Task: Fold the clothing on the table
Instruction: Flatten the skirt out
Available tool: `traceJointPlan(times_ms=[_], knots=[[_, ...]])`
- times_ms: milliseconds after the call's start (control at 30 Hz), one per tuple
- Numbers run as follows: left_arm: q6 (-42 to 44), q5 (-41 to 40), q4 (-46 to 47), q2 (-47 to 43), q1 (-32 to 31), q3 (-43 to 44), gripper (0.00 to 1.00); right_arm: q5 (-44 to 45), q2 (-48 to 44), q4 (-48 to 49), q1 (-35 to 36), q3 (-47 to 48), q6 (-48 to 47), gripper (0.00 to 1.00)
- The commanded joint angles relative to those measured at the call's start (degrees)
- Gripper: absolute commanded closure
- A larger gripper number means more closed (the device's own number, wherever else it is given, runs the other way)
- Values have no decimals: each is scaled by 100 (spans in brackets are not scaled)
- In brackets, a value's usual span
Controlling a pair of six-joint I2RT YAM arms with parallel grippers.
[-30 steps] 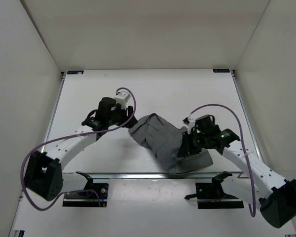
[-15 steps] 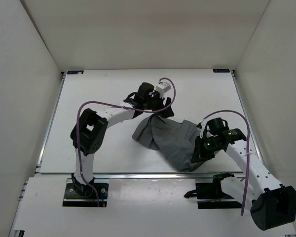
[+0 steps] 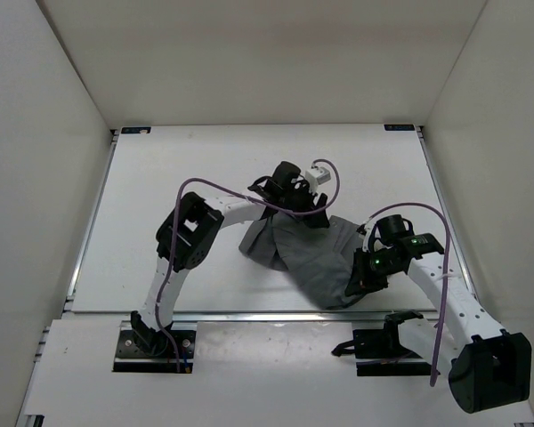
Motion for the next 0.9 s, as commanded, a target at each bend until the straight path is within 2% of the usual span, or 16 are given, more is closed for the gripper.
traceJointPlan(times_ms=[0, 133, 200, 233, 267, 300, 333, 400, 500, 667, 867], knots=[[148, 211, 141, 88, -206, 275, 25, -128, 21, 128, -8, -27, -54, 100], [131, 204, 35, 300, -381, 434, 25, -120, -23, 58, -52, -89, -89, 100], [236, 142, -79, 326, -417, 416, 32, -128, -66, 101, -96, -80, -46, 100], [263, 20, -123, 327, -434, 390, 42, -128, -93, 76, -70, -123, -106, 100], [289, -86, -149, 327, -408, 338, 46, -93, -84, 58, -105, -98, -81, 100], [333, -243, -158, 318, -417, 337, 56, -119, -67, 110, -70, -98, -133, 100], [324, -419, -158, 300, -434, 276, 79, -119, -75, 137, -78, -106, -107, 100], [211, -639, -158, 274, -295, 144, 100, -146, -75, 110, -70, -150, -133, 100], [-175, -833, 191, -103, -31, -426, 100, -128, -93, 207, -104, -98, -124, 100], [-835, -1623, 1624, -1647, 707, -2673, 100, -171, 143, 444, -140, -80, -230, 100], [-1196, -2151, 2047, -2687, 1244, -3836, 100, -41, 952, 1058, 202, 368, 68, 100]])
